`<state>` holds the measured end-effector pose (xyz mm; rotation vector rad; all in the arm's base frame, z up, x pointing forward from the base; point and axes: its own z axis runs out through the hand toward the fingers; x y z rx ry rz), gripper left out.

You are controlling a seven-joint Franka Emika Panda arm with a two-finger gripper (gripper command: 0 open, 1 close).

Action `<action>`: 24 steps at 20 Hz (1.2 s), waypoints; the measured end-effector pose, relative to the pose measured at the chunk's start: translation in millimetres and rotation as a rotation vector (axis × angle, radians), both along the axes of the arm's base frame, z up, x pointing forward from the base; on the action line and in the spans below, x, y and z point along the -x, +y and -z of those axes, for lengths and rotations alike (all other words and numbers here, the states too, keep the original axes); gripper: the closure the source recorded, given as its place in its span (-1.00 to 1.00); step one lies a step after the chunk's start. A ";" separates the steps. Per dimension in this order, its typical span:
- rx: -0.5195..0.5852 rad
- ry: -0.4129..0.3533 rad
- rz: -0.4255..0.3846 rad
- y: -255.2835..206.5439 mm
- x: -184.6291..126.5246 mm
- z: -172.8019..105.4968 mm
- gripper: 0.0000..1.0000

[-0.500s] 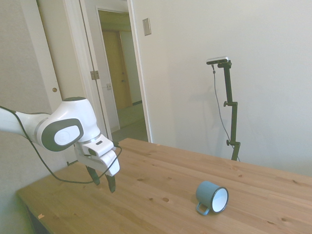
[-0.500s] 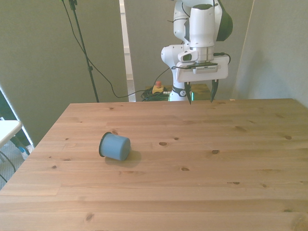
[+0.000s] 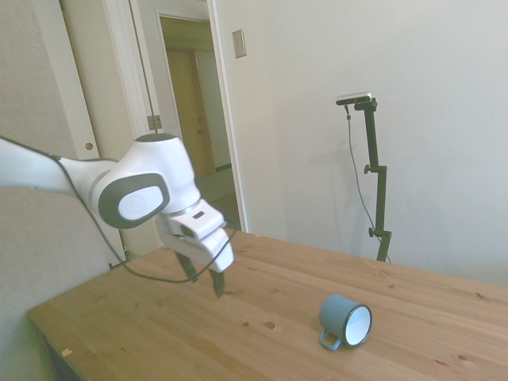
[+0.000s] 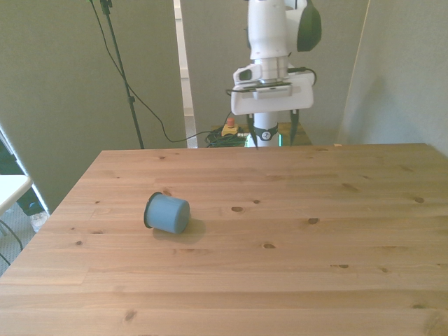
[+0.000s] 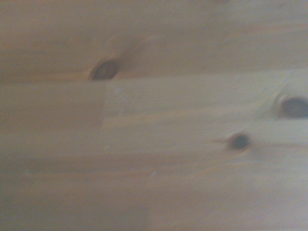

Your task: Flip the mug upright

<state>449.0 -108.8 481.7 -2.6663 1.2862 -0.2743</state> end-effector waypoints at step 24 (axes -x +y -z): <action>-0.213 -0.154 0.152 -334.6 -49.4 -13.3 -1.00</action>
